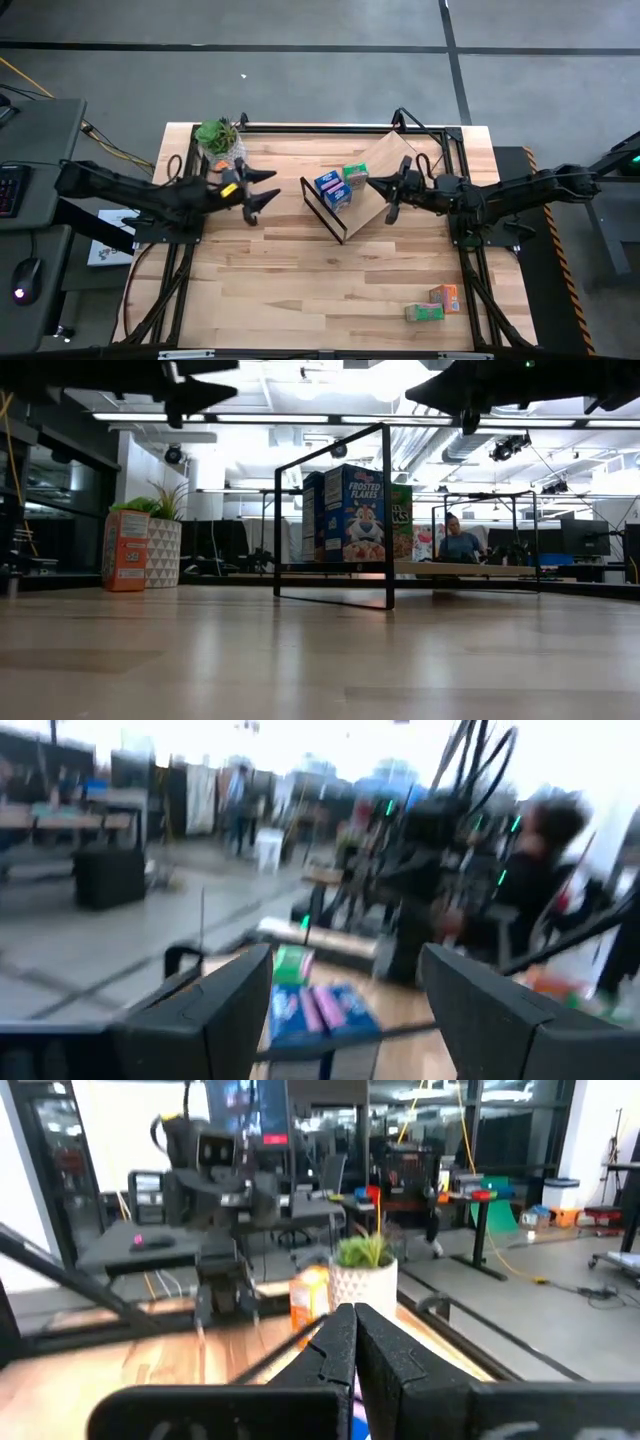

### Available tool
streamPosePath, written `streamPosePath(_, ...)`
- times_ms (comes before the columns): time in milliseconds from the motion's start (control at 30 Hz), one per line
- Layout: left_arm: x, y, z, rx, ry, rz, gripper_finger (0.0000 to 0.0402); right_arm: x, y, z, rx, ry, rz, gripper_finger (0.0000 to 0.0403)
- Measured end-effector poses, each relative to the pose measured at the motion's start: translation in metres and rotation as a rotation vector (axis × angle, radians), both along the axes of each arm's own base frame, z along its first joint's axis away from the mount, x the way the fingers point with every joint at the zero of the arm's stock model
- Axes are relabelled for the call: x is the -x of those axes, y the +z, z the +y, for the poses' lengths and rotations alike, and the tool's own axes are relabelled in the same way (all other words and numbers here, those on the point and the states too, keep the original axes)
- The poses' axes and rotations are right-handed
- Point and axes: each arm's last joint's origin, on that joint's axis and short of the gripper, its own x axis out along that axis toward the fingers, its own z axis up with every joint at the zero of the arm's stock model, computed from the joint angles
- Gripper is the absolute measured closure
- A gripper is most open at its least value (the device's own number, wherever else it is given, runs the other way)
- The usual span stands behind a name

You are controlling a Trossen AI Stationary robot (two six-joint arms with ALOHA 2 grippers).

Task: Stack cereal on shelf
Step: Put the green cereal box aligned with the other green cereal box on the shelf

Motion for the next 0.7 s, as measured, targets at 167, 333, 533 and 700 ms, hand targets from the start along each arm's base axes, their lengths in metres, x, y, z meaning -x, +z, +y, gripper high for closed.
streamPosePath(167, 0.009, -0.006, -0.002, 0.011, -0.018, -0.075, 0.0153, -0.002, 0.016, 0.001, -0.023, 0.051, -0.074, 0.0392)
streamPosePath(333, 0.008, -0.009, -0.007, 0.039, -0.053, -0.061, 0.0154, -0.016, 0.047, 0.013, -0.140, 0.217, 0.030, 0.0312)
streamPosePath(533, 0.008, -0.007, -0.012, 0.042, -0.078, -0.080, 0.0154, -0.042, 0.077, 0.063, -0.133, 0.372, 0.399, 0.0178)
streamPosePath(700, 0.009, -0.005, -0.014, 0.046, -0.094, -0.097, 0.0154, -0.047, 0.096, 0.108, -0.234, 0.356, 0.773, 0.0128)
